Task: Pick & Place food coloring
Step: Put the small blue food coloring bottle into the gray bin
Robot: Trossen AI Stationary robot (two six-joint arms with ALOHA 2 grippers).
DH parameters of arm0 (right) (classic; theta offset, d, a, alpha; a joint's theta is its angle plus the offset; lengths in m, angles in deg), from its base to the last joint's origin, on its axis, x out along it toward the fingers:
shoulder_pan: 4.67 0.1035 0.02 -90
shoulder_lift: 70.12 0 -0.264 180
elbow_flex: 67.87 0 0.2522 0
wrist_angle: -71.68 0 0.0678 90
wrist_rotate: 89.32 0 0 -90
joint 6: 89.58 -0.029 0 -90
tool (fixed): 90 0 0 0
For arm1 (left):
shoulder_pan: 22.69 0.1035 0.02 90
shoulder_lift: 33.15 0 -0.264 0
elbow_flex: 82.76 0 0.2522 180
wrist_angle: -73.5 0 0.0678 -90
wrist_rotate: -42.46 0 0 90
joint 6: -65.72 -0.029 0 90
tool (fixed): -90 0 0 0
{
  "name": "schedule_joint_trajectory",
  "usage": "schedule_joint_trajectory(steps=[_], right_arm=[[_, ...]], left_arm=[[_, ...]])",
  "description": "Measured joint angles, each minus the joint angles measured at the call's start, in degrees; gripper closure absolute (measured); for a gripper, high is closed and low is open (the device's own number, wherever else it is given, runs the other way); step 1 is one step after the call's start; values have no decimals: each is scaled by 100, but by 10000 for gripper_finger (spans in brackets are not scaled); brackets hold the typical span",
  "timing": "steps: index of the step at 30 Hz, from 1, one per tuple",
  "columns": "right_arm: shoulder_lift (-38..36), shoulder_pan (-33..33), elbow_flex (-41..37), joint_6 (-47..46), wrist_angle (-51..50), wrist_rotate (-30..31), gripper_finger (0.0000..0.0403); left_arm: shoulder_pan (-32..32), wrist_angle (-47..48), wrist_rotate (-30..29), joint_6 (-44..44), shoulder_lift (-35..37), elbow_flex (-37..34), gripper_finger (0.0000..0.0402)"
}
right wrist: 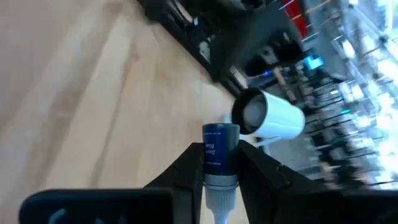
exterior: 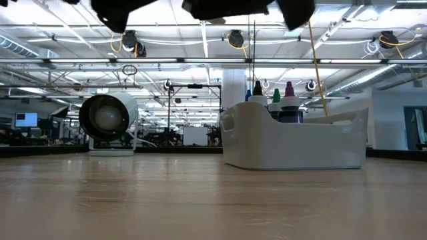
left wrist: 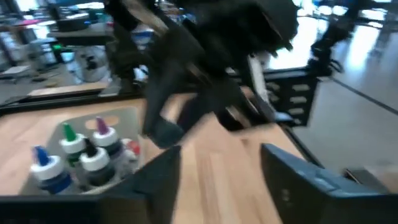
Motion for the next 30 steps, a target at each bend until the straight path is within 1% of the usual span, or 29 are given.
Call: schedule_joint_trajectory(steps=[3,5,7,9,12,16,20,26,28,30], right_arm=[[203,6,0,547,339,364,330],[312,5,2,844,468,629,330],[375,4,-2,972,441,846,333],[395,2,-2,978,509,865,334],[388,0,-2,1013,624,887,331],[390,-49,-2,1129,631,839,328],[388,-122,-2,1088,626,801,330],[388,-185,-2,1035,653,439,328],[388,-225,-7,1035,624,282,328],[388,-245,-11,1005,617,267,329]], left_arm=[[204,-38,-81,230,-40,128,127],[346,-15,-94,500,-42,134,96],[480,9,-200,770,-46,134,75],[587,159,-391,1022,-43,136,64],[777,422,-480,1283,-46,136,62],[949,511,-73,1371,-43,136,72],[1020,506,-37,1376,-80,136,80],[1026,485,-16,1363,-207,136,79],[1039,453,-19,1342,-253,136,83],[1043,422,-5,1323,-272,134,89]])
